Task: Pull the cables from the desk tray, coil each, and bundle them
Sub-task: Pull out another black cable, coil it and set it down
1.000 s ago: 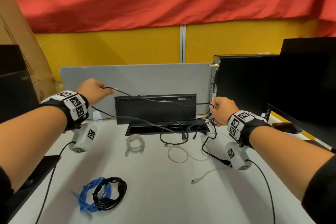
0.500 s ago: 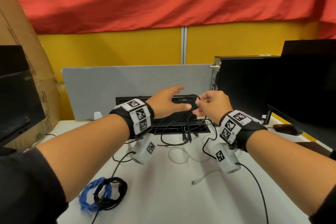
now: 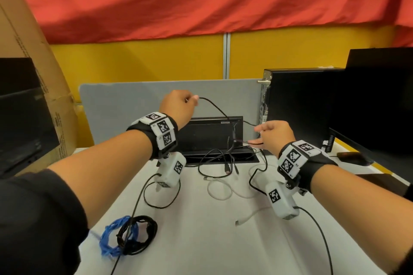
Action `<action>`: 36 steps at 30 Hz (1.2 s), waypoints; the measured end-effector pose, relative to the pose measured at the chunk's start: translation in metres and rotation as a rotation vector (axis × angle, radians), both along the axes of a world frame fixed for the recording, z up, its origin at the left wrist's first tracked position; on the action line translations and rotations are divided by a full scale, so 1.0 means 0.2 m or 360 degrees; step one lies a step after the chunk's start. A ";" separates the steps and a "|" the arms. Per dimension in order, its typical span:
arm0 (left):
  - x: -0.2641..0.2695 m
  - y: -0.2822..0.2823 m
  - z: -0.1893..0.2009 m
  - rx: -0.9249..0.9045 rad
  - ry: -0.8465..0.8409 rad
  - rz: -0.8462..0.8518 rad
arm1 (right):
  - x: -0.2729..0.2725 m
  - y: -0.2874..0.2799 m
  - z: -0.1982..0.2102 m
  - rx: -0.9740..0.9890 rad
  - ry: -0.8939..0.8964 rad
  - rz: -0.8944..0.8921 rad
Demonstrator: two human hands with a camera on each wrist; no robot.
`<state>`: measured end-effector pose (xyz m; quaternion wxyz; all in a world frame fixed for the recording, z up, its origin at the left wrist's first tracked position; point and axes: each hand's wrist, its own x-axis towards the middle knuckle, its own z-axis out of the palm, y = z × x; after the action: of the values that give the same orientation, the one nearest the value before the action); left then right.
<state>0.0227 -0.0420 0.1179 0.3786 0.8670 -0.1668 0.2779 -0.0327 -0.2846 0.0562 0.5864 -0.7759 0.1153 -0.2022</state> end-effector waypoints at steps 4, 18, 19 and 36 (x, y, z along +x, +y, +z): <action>0.08 0.18 0.00 -0.0056 0.0004 0.0240 | 0.05 -0.06 -0.06 -0.0243 0.0201 -0.0206; 0.02 0.20 0.09 -0.0405 -0.0197 0.0073 | 0.00 0.06 -0.10 -0.0819 0.0717 0.0141; 0.00 0.17 0.10 -0.0400 -0.0213 0.0024 | -0.01 0.08 -0.09 -0.1056 0.0713 0.0183; -0.02 0.11 0.12 -0.0417 -0.0161 -0.0013 | -0.05 0.27 -0.12 -0.0064 -0.0135 0.0267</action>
<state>0.0180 -0.0196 0.1419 0.4809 0.7943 -0.1514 0.3391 -0.0426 -0.2315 0.0326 0.5899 -0.7852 0.0209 -0.1872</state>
